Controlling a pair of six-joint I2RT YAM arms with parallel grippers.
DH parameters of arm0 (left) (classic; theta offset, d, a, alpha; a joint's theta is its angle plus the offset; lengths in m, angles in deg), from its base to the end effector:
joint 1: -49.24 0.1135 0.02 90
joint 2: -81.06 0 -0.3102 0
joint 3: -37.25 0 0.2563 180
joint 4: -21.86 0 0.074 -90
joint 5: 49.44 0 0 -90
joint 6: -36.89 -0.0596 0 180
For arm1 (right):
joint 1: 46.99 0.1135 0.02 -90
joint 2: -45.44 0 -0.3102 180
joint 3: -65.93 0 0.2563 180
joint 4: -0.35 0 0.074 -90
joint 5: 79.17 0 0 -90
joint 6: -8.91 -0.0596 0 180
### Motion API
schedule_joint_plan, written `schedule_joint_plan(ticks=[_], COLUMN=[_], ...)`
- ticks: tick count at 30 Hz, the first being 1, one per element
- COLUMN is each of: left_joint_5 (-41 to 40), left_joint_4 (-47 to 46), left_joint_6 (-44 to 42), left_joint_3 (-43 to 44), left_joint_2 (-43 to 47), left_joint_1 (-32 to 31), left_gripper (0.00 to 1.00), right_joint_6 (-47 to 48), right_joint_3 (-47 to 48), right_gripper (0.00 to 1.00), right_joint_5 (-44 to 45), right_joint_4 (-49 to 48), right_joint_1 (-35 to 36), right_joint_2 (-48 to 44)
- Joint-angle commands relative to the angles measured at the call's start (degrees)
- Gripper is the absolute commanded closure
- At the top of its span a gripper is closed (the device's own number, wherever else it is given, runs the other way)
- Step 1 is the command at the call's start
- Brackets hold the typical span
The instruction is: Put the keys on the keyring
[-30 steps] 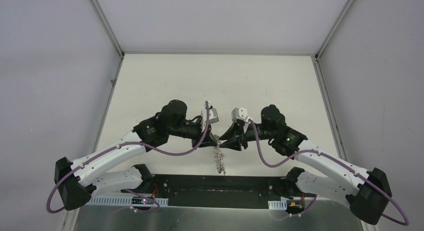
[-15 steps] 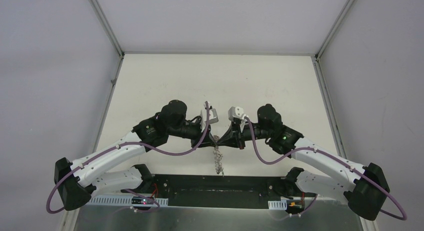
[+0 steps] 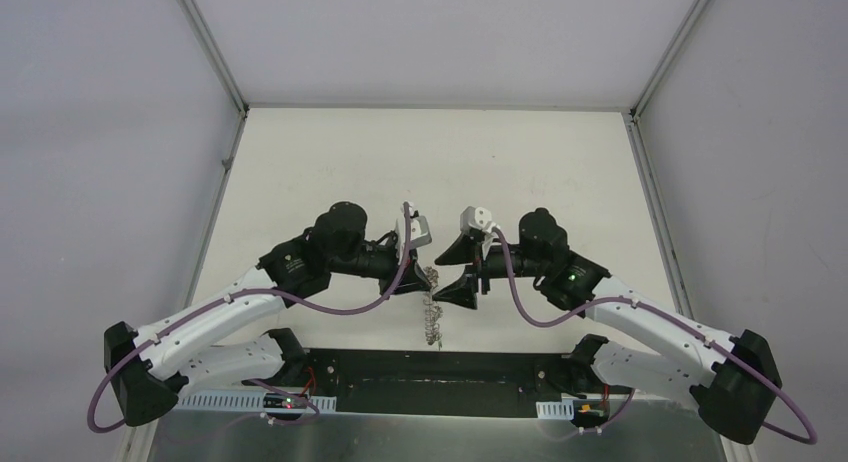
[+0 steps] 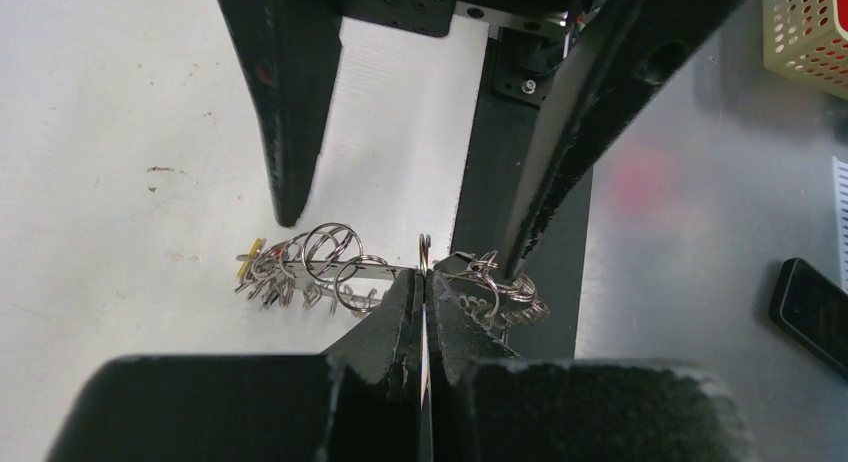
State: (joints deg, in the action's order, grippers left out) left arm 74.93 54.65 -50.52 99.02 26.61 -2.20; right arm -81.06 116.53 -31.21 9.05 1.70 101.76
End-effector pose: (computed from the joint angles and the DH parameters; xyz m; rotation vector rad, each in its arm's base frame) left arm 0.1015 -0.1813 0.3456 1.2427 1.7440 -1.1818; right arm 0.1136 0.1898 0.3166 -1.2736 1.4676 1.2470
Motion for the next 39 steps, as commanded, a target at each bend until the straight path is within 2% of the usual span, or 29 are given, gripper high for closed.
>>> schedule_joint_plan(ticks=[1,5,12,19,22,27,34,39], left_joint_5=[-2.02,-3.35,-9.12,-16.89,-14.13,-6.25,-6.27,-8.03], left_joint_4=[-4.21,-4.17,-5.04,-4.29,-4.51,-4.73,-1.70,-0.93], left_joint_6=[0.39,-1.25,0.51,0.96,1.39,2.06,2.21,2.77], left_joint_3=[-0.81,-2.49,-4.48,-3.00,-2.73,-2.47,-1.41,-0.84], left_joint_2=[2.75,4.31,5.72,2.70,2.03,2.69,5.21,6.00], left_joint_1=[-0.50,-0.49,-0.50,1.78,6.40,17.95,30.16,39.67], left_gripper=[1.00,1.00,1.00,1.00,1.00,1.00,1.00,1.00], right_joint_6=[-0.96,-0.36,-0.94,-8.32,-11.89,-16.47,-17.47,-17.85], right_joint_3=[1.43,0.26,-0.98,-1.06,-0.83,-0.55,1.72,6.16], right_gripper=[0.14,0.01,0.00,0.00,0.00,0.00,0.00,0.00], right_joint_5=[2.30,3.78,5.72,11.83,15.19,20.17,21.88,20.55], right_joint_4=[-2.72,-3.29,-3.63,-4.21,-4.07,-4.09,-3.52,-2.75], right_joint_1=[0.36,0.36,0.36,0.37,0.36,0.28,0.27,0.36], right_joint_2=[-3.49,-6.06,-7.90,-6.49,-5.39,-3.68,1.24,10.08])
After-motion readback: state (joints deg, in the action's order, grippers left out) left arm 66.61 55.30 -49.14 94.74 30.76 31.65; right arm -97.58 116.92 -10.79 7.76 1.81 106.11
